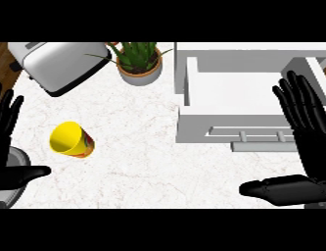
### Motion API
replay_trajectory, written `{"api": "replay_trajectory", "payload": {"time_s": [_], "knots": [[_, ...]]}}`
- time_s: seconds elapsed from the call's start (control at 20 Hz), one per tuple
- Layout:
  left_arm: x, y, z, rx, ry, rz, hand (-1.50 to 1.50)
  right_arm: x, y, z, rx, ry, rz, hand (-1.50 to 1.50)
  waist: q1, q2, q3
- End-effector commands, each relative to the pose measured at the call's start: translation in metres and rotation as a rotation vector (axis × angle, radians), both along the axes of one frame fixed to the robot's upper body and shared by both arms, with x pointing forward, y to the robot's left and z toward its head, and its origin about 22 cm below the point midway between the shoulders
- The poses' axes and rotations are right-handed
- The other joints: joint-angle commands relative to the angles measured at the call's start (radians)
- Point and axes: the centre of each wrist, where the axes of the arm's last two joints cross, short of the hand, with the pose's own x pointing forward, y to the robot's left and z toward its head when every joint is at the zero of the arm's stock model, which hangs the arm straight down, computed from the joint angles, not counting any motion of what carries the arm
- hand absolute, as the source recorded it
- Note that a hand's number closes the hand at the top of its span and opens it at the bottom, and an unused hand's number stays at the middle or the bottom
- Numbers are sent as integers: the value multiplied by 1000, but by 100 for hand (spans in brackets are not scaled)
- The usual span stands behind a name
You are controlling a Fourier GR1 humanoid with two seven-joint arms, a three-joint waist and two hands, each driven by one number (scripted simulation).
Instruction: Pick up the cup, place it into the drawer and close the drawer
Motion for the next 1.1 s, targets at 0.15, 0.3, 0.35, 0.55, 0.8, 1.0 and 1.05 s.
{"api": "replay_trajectory", "payload": {"time_s": [0.15, 0.3, 0.35, 0.55, 0.8, 1.0, 1.05], "knots": [[15, 28, -58, -17, 102, 34, -150, 29, -14, 2, -10, -10, 30, -150, -2, 2, 0], [8, 29, -68, 25, 129, 42, -150, 29, -15, -17, -5, -7, 2, -150, 0, 0, 0], [18, 35, -69, 19, 146, 59, -150, 29, -2, -12, -20, -20, 5, -150, -2, 0, 0], [21, 47, -98, 52, 182, 117, -150, 35, -23, 9, -12, -22, 19, -150, -4, 1, 0], [18, 46, -141, 44, 211, 124, -150, 24, -23, -2, -26, -29, 0, -150, -8, 1, 0], [23, 45, -165, 55, 252, 121, -150, 32, -13, 11, -18, -18, 11, -150, -9, 1, -1], [12, 60, -163, 30, 230, 131, -150, 36, -6, 42, -20, -33, -2, -150, -5, 0, -1]]}}
